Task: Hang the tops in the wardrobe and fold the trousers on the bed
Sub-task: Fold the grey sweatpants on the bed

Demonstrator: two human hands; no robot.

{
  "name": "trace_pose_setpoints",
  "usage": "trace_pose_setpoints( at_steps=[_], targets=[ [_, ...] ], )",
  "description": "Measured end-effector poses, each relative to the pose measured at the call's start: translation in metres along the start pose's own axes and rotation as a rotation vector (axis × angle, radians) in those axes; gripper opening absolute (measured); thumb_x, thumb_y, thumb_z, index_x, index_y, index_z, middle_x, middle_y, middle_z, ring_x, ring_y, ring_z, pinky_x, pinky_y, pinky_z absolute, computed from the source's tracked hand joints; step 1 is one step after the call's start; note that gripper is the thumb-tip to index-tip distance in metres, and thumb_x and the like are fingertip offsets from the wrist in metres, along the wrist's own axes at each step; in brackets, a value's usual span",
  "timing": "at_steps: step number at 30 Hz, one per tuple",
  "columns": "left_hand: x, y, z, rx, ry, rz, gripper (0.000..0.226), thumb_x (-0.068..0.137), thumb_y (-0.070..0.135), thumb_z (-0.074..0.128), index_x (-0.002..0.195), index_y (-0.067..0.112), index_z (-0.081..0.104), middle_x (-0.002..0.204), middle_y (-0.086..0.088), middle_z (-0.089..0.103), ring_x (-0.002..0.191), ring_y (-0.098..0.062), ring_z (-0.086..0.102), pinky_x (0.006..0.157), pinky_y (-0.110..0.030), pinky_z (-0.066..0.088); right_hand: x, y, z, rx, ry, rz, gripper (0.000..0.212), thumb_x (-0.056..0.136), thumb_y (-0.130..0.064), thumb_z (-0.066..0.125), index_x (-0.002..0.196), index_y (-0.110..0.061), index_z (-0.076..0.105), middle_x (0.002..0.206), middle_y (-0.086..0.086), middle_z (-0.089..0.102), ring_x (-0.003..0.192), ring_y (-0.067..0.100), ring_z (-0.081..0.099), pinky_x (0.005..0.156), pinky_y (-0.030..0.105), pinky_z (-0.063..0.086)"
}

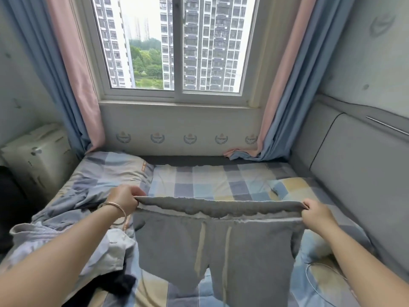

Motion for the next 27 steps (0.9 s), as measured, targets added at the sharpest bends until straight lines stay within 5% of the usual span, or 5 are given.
trace_pose_setpoints(
  at_steps=[7, 12, 17, 21, 27],
  targets=[
    [-0.004, -0.02, 0.029, 0.109, -0.082, -0.118, 0.029, 0.086, 0.015, 0.038, 0.097, 0.013, 0.065, 0.103, -0.012, 0.062, 0.101, -0.031, 0.059, 0.083, -0.031, 0.048, -0.007, 0.009, 0.013, -0.334, 0.119, 0.056, 0.025, 0.089, -0.005, 0.031, 0.101, -0.011, 0.052, 0.103, 0.018, 0.059, 0.087, 0.032, 0.055, 0.069, 0.03, 0.039],
    [-0.028, -0.029, 0.063, -0.597, -0.49, -0.413, 0.035, 0.095, 0.004, 0.026, 0.075, 0.02, 0.052, 0.049, -0.001, 0.04, 0.05, -0.016, 0.04, 0.053, -0.023, 0.03, 0.001, 0.025, 0.043, 0.484, -0.09, 0.412, 0.041, 0.091, -0.002, 0.027, 0.101, -0.019, 0.063, 0.087, 0.014, 0.059, 0.062, 0.028, 0.06, 0.052, 0.029, 0.051],
    [-0.027, -0.037, 0.059, -0.89, -0.541, -0.456, 0.022, 0.098, 0.003, 0.04, 0.09, 0.013, 0.058, 0.08, -0.005, 0.062, 0.062, -0.011, 0.057, 0.062, -0.026, 0.05, -0.005, 0.015, 0.047, 0.725, -0.263, 0.419, 0.035, 0.095, -0.004, 0.028, 0.089, -0.017, 0.059, 0.081, 0.012, 0.061, 0.064, 0.021, 0.061, 0.045, 0.019, 0.047],
    [-0.036, -0.062, 0.073, -0.453, -0.795, -0.344, 0.007, 0.086, 0.0, 0.062, 0.09, 0.006, 0.06, 0.066, -0.004, 0.048, 0.059, -0.012, 0.048, 0.068, -0.026, 0.052, -0.022, 0.038, 0.065, 0.516, -0.462, 0.446, 0.022, 0.091, 0.003, 0.031, 0.088, 0.0, 0.053, 0.069, 0.019, 0.064, 0.065, 0.025, 0.062, 0.057, 0.03, 0.047],
    [-0.057, -0.073, 0.076, -0.019, -1.045, -0.208, 0.013, 0.073, 0.01, 0.075, 0.071, 0.008, 0.062, 0.059, -0.001, 0.049, 0.053, -0.008, 0.05, 0.064, -0.022, 0.053, -0.05, 0.038, 0.067, 0.355, -0.884, 0.357, 0.005, 0.074, 0.004, 0.057, 0.077, 0.002, 0.054, 0.061, 0.015, 0.058, 0.054, 0.02, 0.058, 0.046, 0.022, 0.046]
  ],
)
Point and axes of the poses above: each hand's wrist, its own x-axis towards the middle knuckle, its own z-axis out of the palm, y = z × x, the point moved 7 cm from there along x, towards the middle knuckle
